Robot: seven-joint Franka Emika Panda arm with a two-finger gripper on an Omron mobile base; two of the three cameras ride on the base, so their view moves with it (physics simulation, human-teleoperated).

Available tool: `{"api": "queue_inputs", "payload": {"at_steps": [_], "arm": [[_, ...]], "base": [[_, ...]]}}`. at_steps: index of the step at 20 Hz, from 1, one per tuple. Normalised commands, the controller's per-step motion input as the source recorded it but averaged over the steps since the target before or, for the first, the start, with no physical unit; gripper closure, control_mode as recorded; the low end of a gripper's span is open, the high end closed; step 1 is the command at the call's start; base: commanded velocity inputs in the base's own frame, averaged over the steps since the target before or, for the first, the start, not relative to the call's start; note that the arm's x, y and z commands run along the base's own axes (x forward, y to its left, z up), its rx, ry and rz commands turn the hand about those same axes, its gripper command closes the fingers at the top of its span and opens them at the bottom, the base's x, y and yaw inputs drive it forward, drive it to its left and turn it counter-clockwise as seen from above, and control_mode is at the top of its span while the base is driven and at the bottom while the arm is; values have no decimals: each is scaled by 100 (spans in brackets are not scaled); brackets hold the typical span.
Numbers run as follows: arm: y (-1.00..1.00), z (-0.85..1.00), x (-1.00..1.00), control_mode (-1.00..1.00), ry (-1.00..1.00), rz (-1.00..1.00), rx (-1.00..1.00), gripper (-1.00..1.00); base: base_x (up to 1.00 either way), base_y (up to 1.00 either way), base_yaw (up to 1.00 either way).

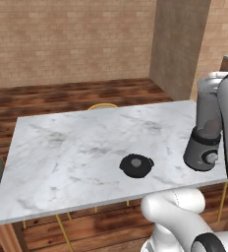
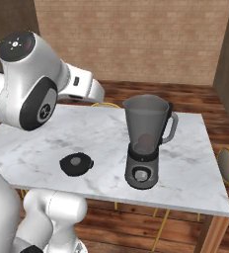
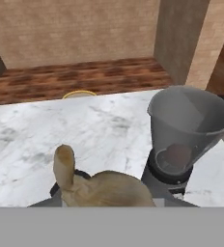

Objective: Grab the garlic and onion from the fridge, place them in the blender, close the lid, and turn on the blender to create a marinade.

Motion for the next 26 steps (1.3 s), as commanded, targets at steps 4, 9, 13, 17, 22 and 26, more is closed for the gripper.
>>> {"api": "queue_inputs", "payload": {"at_steps": [4, 9, 13, 17, 22, 26], "arm": [[-73, 2, 0, -100, 0, -1, 0, 100], [-74, 1, 7, -100, 0, -1, 0, 100], [-38, -5, 31, -100, 9, -2, 0, 100], [-4, -22, 47, -100, 15, 0, 0, 100], [0, -36, 52, -100, 18, 0, 0, 100], [-21, -37, 24, -100, 8, 0, 0, 100]], "base": [[0, 0, 0], [0, 0, 0], [0, 0, 0], [0, 0, 0], [0, 0, 0], [0, 0, 0]]}}
